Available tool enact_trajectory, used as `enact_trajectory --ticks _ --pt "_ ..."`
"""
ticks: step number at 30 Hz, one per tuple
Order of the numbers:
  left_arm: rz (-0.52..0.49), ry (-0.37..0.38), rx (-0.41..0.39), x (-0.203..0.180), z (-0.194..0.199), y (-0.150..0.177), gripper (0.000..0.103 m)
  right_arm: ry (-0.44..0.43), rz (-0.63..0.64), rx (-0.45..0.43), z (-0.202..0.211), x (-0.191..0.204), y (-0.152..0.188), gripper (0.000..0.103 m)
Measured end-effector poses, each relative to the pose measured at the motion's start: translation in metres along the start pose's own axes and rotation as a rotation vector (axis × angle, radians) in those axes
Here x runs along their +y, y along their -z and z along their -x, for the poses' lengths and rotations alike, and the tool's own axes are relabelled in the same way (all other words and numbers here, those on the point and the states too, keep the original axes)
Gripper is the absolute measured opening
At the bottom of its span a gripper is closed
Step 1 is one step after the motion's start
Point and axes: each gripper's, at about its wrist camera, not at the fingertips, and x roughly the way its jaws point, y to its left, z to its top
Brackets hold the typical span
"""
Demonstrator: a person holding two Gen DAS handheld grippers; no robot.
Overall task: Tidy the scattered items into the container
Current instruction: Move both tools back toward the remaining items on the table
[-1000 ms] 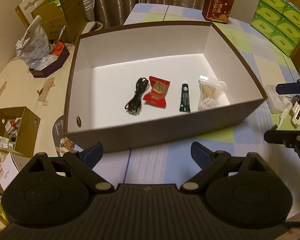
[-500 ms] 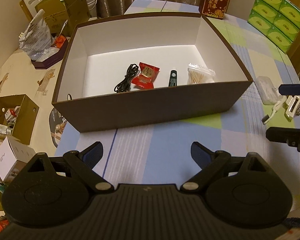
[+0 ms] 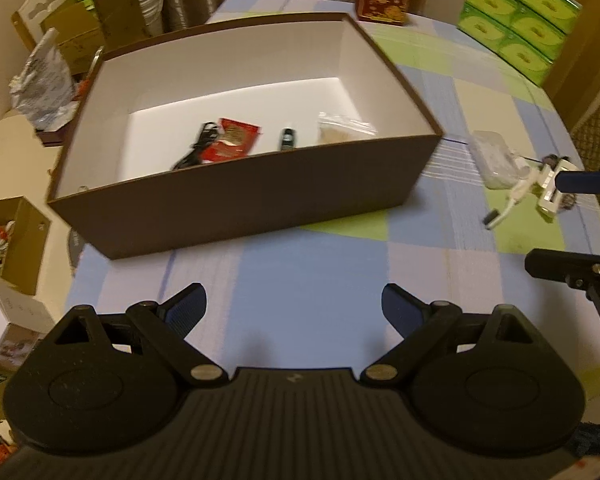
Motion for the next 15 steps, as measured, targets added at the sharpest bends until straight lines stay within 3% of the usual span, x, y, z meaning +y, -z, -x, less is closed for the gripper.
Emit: enact_trajectory --ticks 15 --pt "-0.21 0.168 0.008 -0.092 -0.027 -0.011 0.092 0.194 -0.198 0.018 0.05 -0.062 0.059 0.1"
